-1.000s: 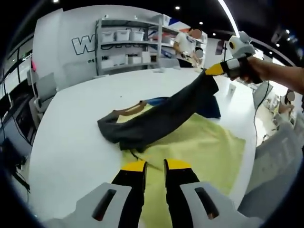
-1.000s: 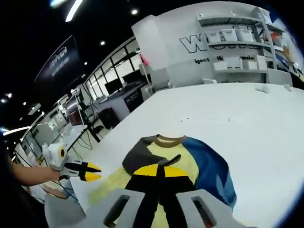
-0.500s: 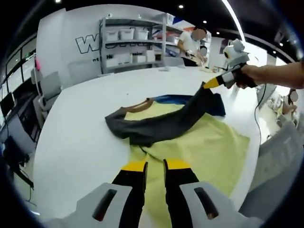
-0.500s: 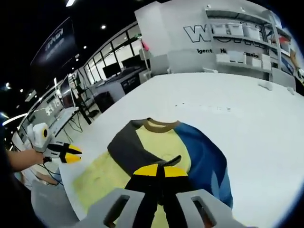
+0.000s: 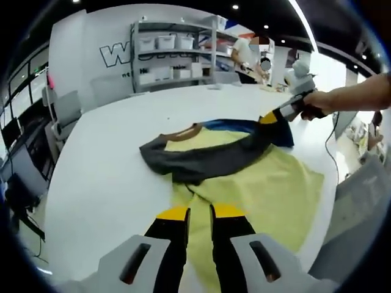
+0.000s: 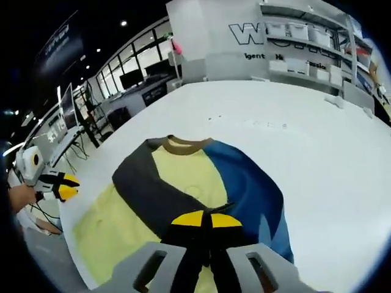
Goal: Fold the garment on the visible template until the final outline fits inside the template.
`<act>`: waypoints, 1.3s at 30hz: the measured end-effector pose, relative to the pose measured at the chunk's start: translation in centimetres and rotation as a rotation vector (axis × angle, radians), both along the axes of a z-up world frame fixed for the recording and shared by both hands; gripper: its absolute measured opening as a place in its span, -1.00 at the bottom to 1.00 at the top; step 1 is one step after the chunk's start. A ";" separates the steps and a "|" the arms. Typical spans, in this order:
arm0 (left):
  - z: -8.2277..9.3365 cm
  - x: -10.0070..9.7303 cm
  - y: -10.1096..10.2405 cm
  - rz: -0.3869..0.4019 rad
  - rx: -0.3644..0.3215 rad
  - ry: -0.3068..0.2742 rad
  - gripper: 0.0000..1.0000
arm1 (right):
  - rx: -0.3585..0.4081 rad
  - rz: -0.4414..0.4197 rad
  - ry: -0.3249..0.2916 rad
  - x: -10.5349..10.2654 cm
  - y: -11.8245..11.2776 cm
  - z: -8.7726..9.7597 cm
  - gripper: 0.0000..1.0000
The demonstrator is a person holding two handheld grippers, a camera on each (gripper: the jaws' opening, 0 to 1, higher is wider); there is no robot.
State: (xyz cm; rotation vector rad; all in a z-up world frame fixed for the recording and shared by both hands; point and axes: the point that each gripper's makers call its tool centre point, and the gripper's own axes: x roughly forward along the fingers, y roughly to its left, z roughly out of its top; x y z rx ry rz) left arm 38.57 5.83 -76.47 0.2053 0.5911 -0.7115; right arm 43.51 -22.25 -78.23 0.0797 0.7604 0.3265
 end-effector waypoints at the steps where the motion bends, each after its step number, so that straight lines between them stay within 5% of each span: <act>1: 0.0 0.0 0.0 0.000 0.000 0.000 -0.65 | 0.003 -0.008 -0.021 0.4 -0.1 0.4 -1.00; 4: 0.0 0.1 0.0 0.004 -0.003 0.000 -0.65 | 0.043 -0.018 -0.065 1.3 0.3 2.1 -1.00; 10: -0.1 0.2 0.0 0.005 -0.001 0.002 -0.66 | -0.005 0.017 -0.114 2.2 0.4 3.4 -1.00; 21: -0.1 0.6 0.4 0.014 0.009 -0.001 -0.64 | -0.076 -0.007 0.012 1.7 -1.1 -1.9 -1.00; 39: -2.2 3.5 0.7 0.016 0.056 0.013 -0.68 | -0.076 0.070 -0.043 -1.7 0.2 -0.5 0.22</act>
